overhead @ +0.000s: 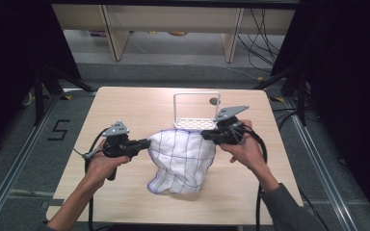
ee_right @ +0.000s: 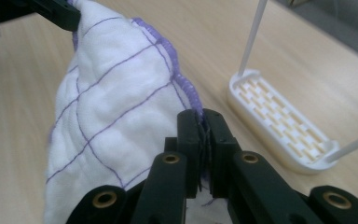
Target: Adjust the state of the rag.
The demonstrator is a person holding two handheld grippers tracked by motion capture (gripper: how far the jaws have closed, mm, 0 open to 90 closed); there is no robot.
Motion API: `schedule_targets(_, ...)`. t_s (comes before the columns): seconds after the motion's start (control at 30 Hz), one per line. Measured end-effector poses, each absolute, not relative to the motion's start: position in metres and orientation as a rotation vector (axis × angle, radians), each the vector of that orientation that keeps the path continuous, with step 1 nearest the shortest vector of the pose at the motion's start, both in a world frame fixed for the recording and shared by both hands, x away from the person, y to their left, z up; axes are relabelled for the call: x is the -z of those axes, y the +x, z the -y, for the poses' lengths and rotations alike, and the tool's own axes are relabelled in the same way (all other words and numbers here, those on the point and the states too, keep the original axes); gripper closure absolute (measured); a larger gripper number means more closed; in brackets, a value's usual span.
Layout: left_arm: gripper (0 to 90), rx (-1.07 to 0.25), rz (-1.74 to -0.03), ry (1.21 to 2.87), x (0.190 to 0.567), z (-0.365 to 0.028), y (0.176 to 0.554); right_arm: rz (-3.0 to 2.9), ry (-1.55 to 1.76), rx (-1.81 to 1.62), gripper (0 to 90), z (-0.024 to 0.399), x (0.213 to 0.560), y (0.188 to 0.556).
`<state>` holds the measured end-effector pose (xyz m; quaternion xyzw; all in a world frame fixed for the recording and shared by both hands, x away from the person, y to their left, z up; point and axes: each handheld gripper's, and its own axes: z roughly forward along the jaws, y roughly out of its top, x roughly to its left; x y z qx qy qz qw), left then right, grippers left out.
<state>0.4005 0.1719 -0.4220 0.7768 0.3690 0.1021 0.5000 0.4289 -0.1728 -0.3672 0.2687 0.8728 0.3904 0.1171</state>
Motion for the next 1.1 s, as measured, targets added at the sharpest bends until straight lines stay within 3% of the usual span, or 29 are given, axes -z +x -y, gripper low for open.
schedule_targets(0.3, 85.9, -0.301, -1.011, 1.943, 0.471, -0.183, 0.422, -2.626, 0.835, -0.941, 85.7, 0.116, 0.446, 0.491)
schedule_targets(0.4, 85.9, -0.32, -1.039, 1.959, 0.479, -0.19, 0.424, -2.634, 0.837, -0.924, 84.4, 0.107, 0.454, 0.5)
schedule_targets(0.53, 84.1, -0.316, -1.097, 1.911, 0.485, -0.201, 0.428, -2.578, 0.919, -1.004, 66.7, 0.101, 0.451, 0.507)
schedule_targets(0.6, 78.7, -0.304, -1.108, 1.949, 0.486, -0.207, 0.428, -2.537, 0.94, -0.993, 63.4, 0.101, 0.443, 0.502)
schedule_targets(0.63, 70.8, -0.303, -1.129, 1.906, 0.487, -0.206, 0.427, -2.532, 0.889, -1.022, 61.9, 0.104, 0.437, 0.498)
schedule_targets(0.77, 53.8, -0.312, -1.147, 1.939, 0.483, -0.212, 0.419, -2.522, 0.881, -1.079, 58.9, 0.122, 0.423, 0.47)
schedule_targets(0.93, 45.6, -0.308, -1.126, 1.914, 0.474, -0.208, 0.381, -2.556, 0.831, -1.014, 57.9, 0.155, 0.433, 0.433)
schedule_targets(1.1, 45.5, -0.237, -1.005, 1.933, 0.472, -0.19, 0.339, -2.581, 0.864, -1.008, 58.0, 0.185, 0.446, 0.409)
